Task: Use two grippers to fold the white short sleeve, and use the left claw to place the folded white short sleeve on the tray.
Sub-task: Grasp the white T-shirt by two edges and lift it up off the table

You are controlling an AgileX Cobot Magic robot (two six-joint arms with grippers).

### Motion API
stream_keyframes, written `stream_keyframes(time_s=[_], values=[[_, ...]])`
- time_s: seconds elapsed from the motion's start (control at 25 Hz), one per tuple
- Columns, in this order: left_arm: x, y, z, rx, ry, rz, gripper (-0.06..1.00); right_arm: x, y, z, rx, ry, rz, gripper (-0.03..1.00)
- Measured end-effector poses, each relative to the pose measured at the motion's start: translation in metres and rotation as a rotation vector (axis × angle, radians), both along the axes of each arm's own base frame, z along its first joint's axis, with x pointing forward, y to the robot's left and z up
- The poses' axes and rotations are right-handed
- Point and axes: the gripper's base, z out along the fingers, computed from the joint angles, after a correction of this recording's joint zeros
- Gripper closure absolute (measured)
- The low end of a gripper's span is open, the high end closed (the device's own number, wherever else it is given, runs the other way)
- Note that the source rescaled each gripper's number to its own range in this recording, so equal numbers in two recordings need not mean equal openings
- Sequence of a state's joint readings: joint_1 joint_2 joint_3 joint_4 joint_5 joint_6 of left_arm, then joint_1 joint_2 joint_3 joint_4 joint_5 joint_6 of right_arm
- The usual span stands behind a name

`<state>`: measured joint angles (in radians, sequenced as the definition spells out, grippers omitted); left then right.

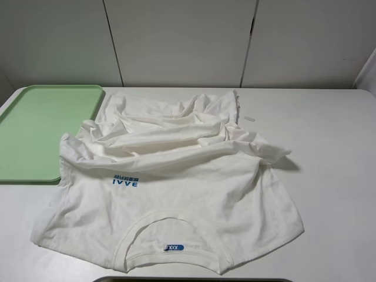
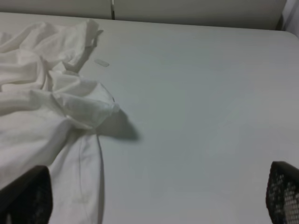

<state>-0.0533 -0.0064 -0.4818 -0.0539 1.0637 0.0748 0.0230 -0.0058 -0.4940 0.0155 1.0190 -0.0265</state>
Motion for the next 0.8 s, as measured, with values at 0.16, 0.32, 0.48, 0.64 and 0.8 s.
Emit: stream_keyframes(time_s=[0.16,0.32,0.48,0.64,0.8], values=[[0.0000,0.0000,0.0000,0.000,0.000,0.000,-0.06,0.0000,0.0000,0.0000,0.000,0.000,0.000,-0.03],[0.0000,0.0000,0.0000,0.000,0.000,0.000,-0.06,0.0000,0.0000,0.0000,0.000,0.000,0.000,-0.03],[0.0000,0.0000,0.0000,0.000,0.000,0.000,-0.06,0.0000,0.0000,0.0000,0.000,0.000,0.000,-0.03],[0.0000,0.0000,0.0000,0.000,0.000,0.000,-0.06,0.0000,0.0000,0.0000,0.000,0.000,0.000,-0.03],[0.0000,0.0000,0.0000,0.000,0.000,0.000,-0.06,0.0000,0.0000,0.0000,0.000,0.000,0.000,-0.03]])
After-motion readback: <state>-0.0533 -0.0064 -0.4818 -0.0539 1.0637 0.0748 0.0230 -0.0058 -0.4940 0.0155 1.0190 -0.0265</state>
